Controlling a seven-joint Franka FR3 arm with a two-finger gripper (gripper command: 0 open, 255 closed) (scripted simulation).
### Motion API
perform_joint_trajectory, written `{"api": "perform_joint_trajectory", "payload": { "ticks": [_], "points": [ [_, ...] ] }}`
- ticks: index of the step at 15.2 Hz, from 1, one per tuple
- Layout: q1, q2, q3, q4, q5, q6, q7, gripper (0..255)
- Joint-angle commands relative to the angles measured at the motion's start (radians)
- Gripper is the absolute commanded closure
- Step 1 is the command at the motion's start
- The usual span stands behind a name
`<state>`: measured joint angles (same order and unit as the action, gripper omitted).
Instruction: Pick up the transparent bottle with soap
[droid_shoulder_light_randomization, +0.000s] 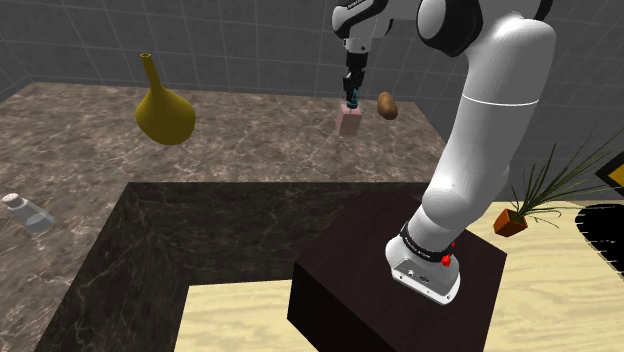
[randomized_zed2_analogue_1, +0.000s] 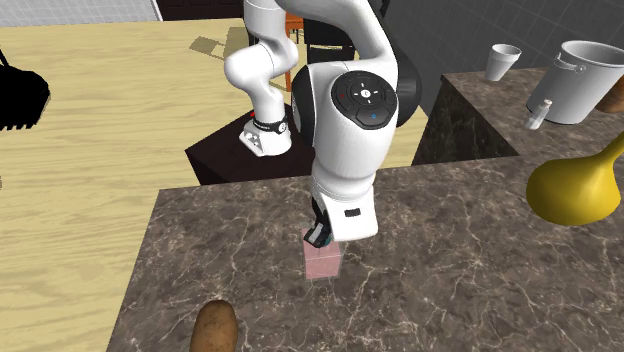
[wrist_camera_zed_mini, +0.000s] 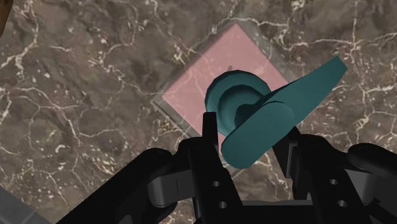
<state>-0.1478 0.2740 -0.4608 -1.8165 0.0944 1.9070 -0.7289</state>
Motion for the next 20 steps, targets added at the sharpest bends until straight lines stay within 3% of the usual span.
{"api": "perform_joint_trajectory", "payload": {
  "ticks": [1, 7, 20],
  "points": [
    [0.0, 0.001, 0.0, -0.001, 0.0, 0.001, 0.0, 255],
    [0.0, 0.0, 0.0, 0.001, 0.0, 0.0, 0.0, 255],
    [0.004, -0.047, -0.008, 0.118, -0.025, -0.16, 0.013, 255]
  ]
}}
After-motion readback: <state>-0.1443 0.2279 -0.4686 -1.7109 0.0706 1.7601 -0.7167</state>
